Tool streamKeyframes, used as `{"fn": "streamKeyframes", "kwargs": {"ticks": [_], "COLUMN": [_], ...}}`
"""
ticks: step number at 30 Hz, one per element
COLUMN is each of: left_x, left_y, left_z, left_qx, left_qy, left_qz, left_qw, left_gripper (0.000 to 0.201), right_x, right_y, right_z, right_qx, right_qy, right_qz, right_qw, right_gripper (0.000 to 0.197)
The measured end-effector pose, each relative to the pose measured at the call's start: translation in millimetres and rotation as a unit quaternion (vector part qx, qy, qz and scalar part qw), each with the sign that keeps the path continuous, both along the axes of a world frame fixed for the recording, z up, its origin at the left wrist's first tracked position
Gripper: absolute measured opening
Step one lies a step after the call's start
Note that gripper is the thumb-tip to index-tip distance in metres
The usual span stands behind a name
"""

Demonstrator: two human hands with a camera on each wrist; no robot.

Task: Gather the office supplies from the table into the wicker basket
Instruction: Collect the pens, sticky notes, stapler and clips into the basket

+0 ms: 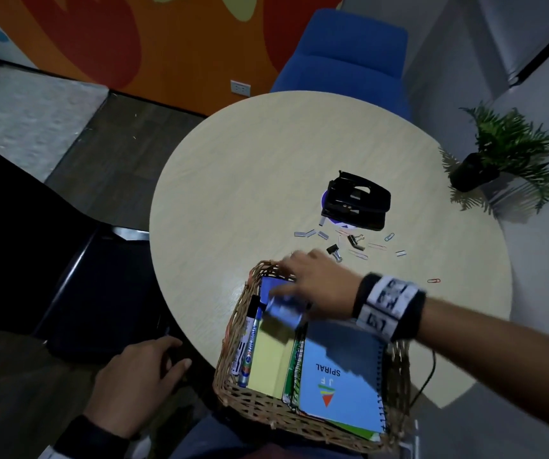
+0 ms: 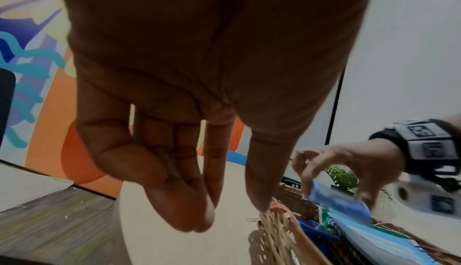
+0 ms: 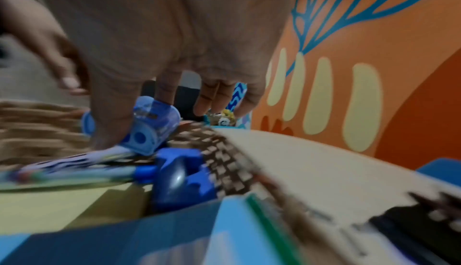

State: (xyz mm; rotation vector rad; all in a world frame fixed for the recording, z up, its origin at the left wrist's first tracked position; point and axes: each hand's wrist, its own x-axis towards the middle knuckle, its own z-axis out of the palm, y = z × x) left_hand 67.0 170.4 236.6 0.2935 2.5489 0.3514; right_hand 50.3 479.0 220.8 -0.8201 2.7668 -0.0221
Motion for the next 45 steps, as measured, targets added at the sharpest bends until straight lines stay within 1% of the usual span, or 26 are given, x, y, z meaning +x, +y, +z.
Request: {"fn": "streamKeyframes", "kwargs": {"ticks": [3,5,6,9,11,13,14,16,17,18,19,20,22,24,26,28,29,30,32,34,36,38,40,43,45], "left_x": [-5.5,-9.8,-12.5,-24.7,-38.5,-61.2,-76.3,-113.2,-133.2,-152.5,-168.8,-181.9,-197.2,-202.1,-198.5,-194.1,-196.5,-192.2,-187.0,-187.7,-184.5,-181.1,-177.0,-177.1,-176.1], "left_y": [5.2,8.5,10.0,17.8,28.1,41.6,49.7,69.8,81.5,95.2,109.7,125.6,158.2,189.0,210.0,223.7,229.5,229.5,225.9,221.8,215.0,209.7,208.9,207.3,205.7], "left_z": [-4.9,-6.3,-6.8,-7.8,-8.0,-9.8,-11.2,-17.0,-20.9,-24.8,-27.8,-31.6,-44.9,-63.0,-82.7,-99.2,-110.7,-110.9,-110.6,-114.5,-117.0,-120.9,-120.9,-118.4,-114.8], "left_qx": [0.011,0.013,0.015,0.044,0.065,0.087,0.096,0.1,0.098,0.099,0.096,0.094,0.087,0.082,0.07,0.054,0.049,0.054,0.064,0.04,-0.001,-0.014,-0.009,0.0,-0.004], "left_qy": [0.0,0.009,0.014,0.011,0.019,0.043,0.06,0.106,0.131,0.153,0.167,0.165,0.124,0.07,0.014,-0.022,-0.039,-0.044,-0.048,-0.052,-0.021,-0.012,-0.019,-0.034,-0.038], "left_qz": [-0.028,-0.045,-0.052,-0.073,-0.099,-0.137,-0.159,-0.209,-0.235,-0.261,-0.283,-0.303,-0.333,-0.354,-0.368,-0.376,-0.373,-0.375,-0.377,-0.38,-0.389,-0.383,-0.365,-0.327,-0.334], "left_qw": [1.0,0.999,0.998,0.996,0.993,0.986,0.981,0.967,0.958,0.948,0.94,0.934,0.931,0.929,0.927,0.925,0.926,0.924,0.923,0.923,0.921,0.924,0.931,0.944,0.942], "left_gripper": [0.033,0.035,0.036,0.032,0.027,0.027,0.03,0.042,0.046,0.046,0.043,0.039,0.029,0.029,0.034,0.044,0.05,0.053,0.051,0.037,0.024,0.023,0.028,0.02,0.018], "right_x": [21.9,21.2,21.4,25.8,32.0,35.1,35.7,34.4,33.0,31.8,29.7,27.2,20.3,10.7,0.7,-10.1,-20.0,-20.3,-22.6,-29.6,-33.9,-36.2,-37.1,-39.3,-39.6], "right_y": [-29.5,-35.5,-36.6,-36.9,-34.3,-22.2,-10.6,24.3,46.0,67.7,87.8,105.2,128.5,138.1,139.2,139.2,141.9,139.8,137.4,135.5,129.6,125.0,122.3,120.7,118.4], "right_z": [-38.5,-50.8,-53.4,-55.9,-53.7,-42.5,-33.3,-14.9,-9.4,-6.4,-6.5,-9.4,-18.3,-27.2,-37.3,-49.3,-62.0,-64.7,-71.6,-82.5,-87.7,-88.7,-86.3,-82.8,-81.1], "right_qx": [0.078,0.114,0.113,0.087,0.058,-0.011,-0.05,-0.137,-0.167,-0.177,-0.168,-0.149,-0.103,-0.059,-0.03,0.001,0.01,0.014,0.011,-0.003,-0.019,-0.041,-0.052,-0.042,-0.028], "right_qy": [-0.01,-0.001,0.009,0.018,0.036,0.049,0.054,0.049,0.064,0.085,0.1,0.1,0.055,0.0,-0.05,-0.116,-0.147,-0.165,-0.191,-0.198,-0.199,-0.211,-0.226,-0.239,-0.241], "right_qz": [0.034,0.029,0.018,-0.021,-0.052,-0.106,-0.137,-0.202,-0.229,-0.25,-0.265,-0.27,-0.26,-0.235,-0.206,-0.188,-0.179,-0.173,-0.161,-0.142,-0.141,-0.157,-0.188,-0.233,-0.244], "right_qw": [0.996,0.993,0.993,0.996,0.996,0.993,0.988,0.969,0.957,0.948,0.944,0.946,0.959,0.97,0.977,0.975,0.973,0.971,0.968,0.97,0.97,0.964,0.954,0.942,0.939], "right_gripper": [0.041,0.029,0.025,0.027,0.037,0.048,0.048,0.036,0.031,0.027,0.024,0.022,0.02,0.019,0.021,0.024,0.025,0.024,0.025,0.02,0.014,0.011,0.009,0.016,0.017]}}
